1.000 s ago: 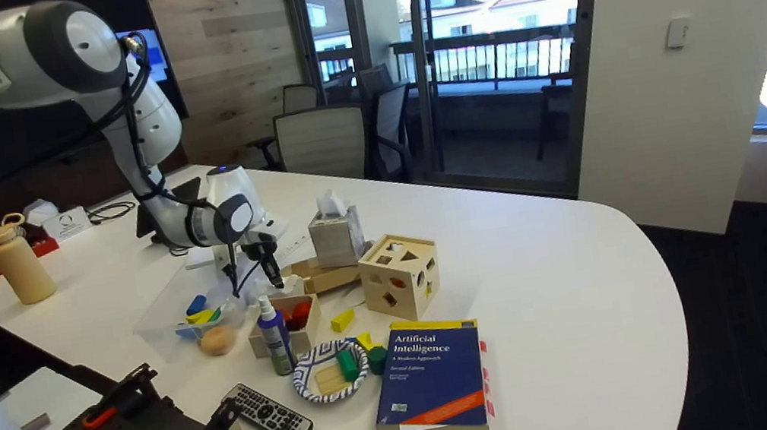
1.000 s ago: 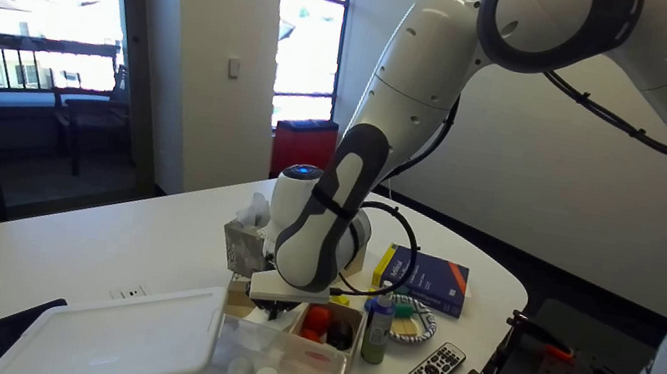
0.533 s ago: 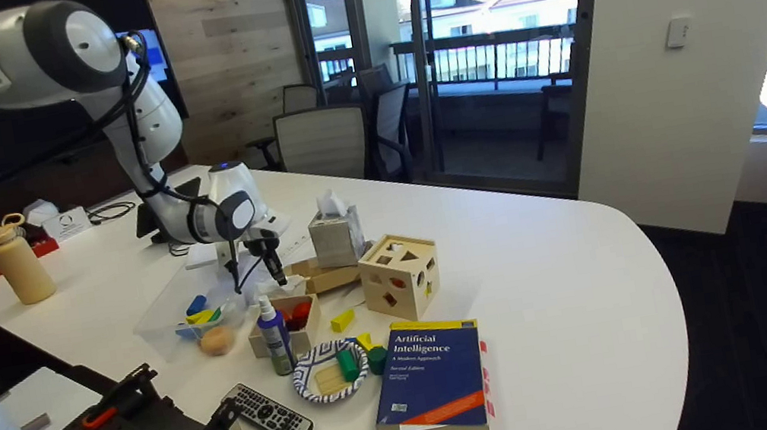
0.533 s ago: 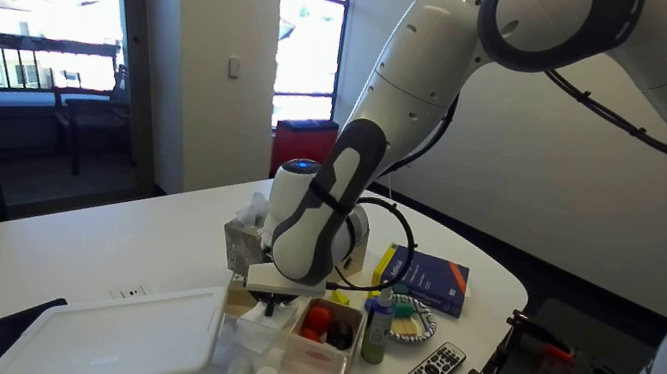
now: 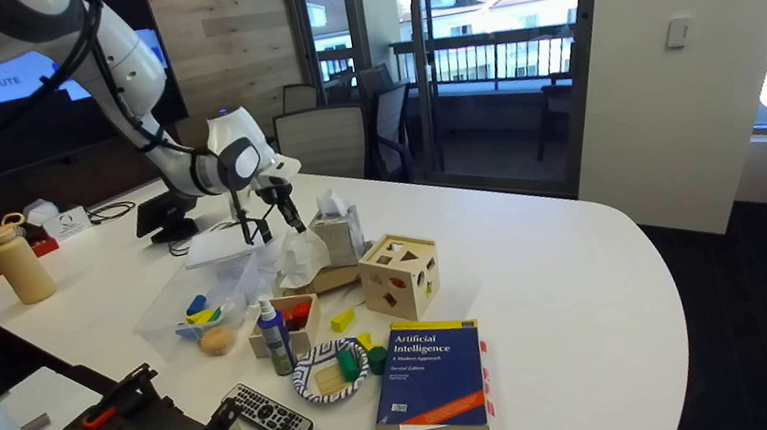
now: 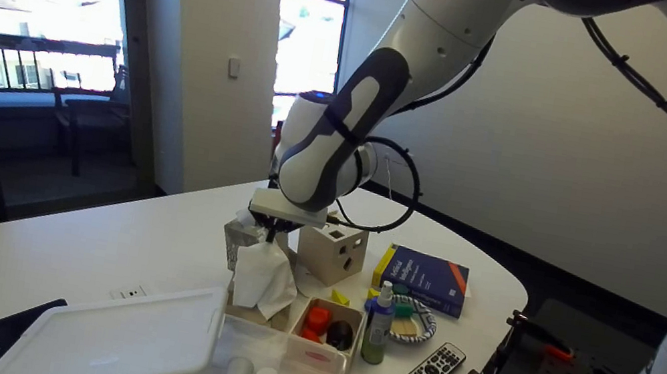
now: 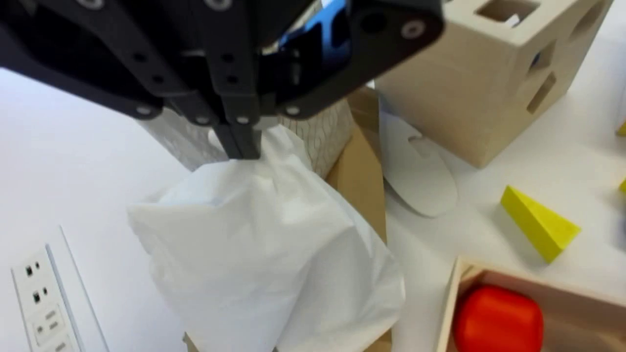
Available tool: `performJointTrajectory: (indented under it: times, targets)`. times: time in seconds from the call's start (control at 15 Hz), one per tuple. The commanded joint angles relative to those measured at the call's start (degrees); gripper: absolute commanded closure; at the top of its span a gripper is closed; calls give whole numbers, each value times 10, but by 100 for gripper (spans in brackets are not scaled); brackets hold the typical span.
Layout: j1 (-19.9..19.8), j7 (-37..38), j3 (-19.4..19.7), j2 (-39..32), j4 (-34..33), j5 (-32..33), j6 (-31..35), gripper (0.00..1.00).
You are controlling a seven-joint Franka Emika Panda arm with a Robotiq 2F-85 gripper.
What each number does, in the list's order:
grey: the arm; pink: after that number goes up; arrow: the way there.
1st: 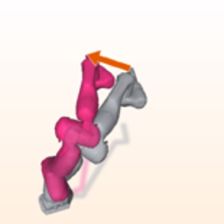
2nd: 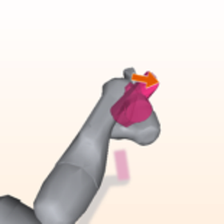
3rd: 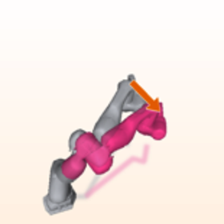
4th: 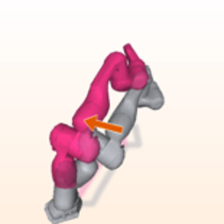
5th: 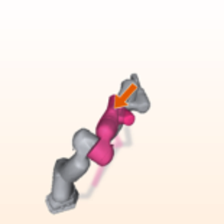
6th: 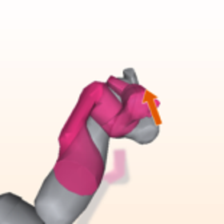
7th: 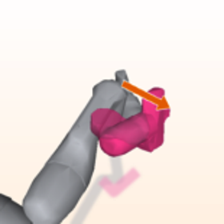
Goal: Pick up the wipe, clean the book and put it back on the table
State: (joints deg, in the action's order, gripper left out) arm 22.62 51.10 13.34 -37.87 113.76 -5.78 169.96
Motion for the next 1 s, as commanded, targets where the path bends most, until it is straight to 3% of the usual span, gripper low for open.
performJointTrajectory:
  times: [0.0,0.13,0.47,0.6,0.8,0.93]
  targets:
    - [16,21,41,101,63,2,-17,100]
    - [39,54,89,142,90,21,-17,100]
    - [176,196,322,205,139,127,-22,100]
    - [202,222,389,209,146,150,-20,100]
    - [202,223,442,208,156,146,-22,100]
    - [172,203,437,203,161,127,-20,100]
